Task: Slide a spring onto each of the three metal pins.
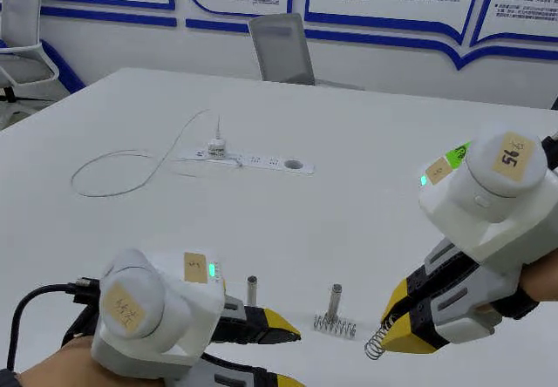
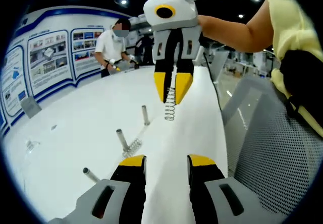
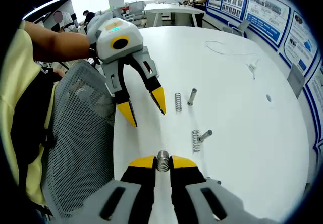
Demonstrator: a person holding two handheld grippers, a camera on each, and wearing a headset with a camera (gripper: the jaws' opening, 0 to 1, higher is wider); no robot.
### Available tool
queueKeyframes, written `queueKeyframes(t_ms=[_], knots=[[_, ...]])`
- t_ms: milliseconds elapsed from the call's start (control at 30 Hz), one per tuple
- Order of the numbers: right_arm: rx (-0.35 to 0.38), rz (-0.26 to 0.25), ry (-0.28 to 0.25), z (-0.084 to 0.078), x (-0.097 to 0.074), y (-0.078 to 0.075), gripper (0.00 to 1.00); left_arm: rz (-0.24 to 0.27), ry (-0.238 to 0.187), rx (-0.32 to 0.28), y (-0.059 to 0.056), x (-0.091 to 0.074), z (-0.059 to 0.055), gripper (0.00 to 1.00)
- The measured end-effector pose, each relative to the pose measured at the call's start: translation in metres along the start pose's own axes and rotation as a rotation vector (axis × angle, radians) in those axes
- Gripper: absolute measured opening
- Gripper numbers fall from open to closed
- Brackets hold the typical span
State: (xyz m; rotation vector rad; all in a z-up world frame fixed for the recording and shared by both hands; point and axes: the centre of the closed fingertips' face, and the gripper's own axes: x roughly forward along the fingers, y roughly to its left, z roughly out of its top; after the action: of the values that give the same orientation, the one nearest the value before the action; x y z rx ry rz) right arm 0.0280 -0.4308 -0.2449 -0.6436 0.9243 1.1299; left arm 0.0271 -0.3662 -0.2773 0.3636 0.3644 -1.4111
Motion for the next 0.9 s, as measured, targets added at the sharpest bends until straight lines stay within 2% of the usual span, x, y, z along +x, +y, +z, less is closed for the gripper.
queueKeyframes(t_ms=[400,633,900], knots=[[0.015,-0.057,0.053,-0.015,-0.021,-0.029,0.12,0.103,-0.041,-0.094,0.02,-0.022,-0.014,0.39],[0.024,-0.091,0.076,-0.02,-0.029,-0.042,0.12,0.15,-0.049,-0.125,0.028,-0.032,-0.02,0.42],[0.038,-0.147,0.117,-0.03,-0.041,-0.067,0.12,0.194,-0.063,-0.157,0.037,-0.042,-0.026,0.47]])
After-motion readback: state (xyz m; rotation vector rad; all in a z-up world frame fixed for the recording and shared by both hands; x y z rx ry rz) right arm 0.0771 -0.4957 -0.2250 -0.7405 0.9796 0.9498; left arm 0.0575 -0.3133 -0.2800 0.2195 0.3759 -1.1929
